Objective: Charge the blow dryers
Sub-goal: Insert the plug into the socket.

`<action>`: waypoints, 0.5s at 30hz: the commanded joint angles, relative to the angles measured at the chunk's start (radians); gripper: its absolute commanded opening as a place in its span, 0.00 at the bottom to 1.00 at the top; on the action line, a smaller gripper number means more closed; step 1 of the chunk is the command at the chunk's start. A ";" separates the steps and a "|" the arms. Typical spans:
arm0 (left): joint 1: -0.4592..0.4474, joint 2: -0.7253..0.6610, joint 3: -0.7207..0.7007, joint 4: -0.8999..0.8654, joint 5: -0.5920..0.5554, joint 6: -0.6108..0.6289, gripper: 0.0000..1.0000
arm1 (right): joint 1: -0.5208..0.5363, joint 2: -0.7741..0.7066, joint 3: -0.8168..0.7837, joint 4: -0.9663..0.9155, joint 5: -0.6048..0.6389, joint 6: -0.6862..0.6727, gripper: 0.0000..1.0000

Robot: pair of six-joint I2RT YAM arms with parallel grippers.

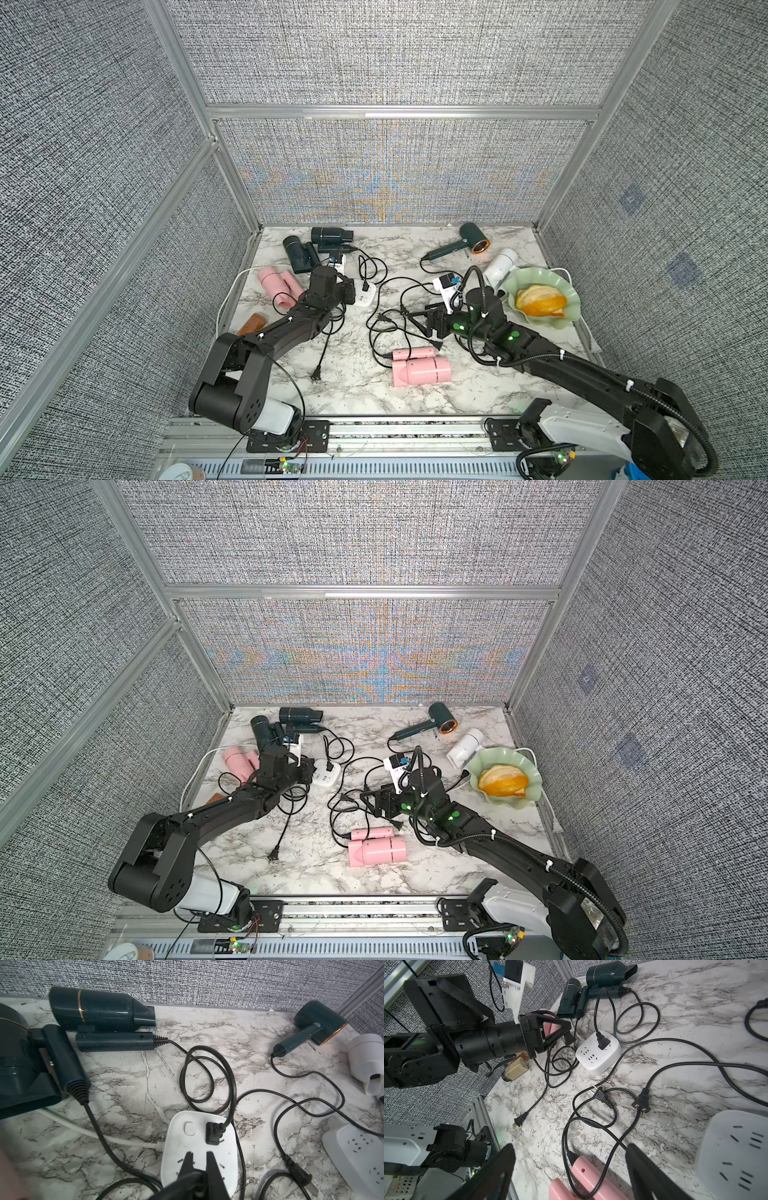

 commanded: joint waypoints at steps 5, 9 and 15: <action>0.004 0.073 0.010 0.099 0.039 0.019 0.05 | 0.004 0.028 0.020 0.036 -0.009 0.007 0.90; 0.002 0.097 0.011 0.114 0.020 0.015 0.05 | 0.006 0.034 0.021 0.035 -0.008 0.007 0.90; 0.003 0.117 0.005 0.129 0.008 0.011 0.05 | 0.007 0.040 0.019 0.032 -0.005 0.006 0.90</action>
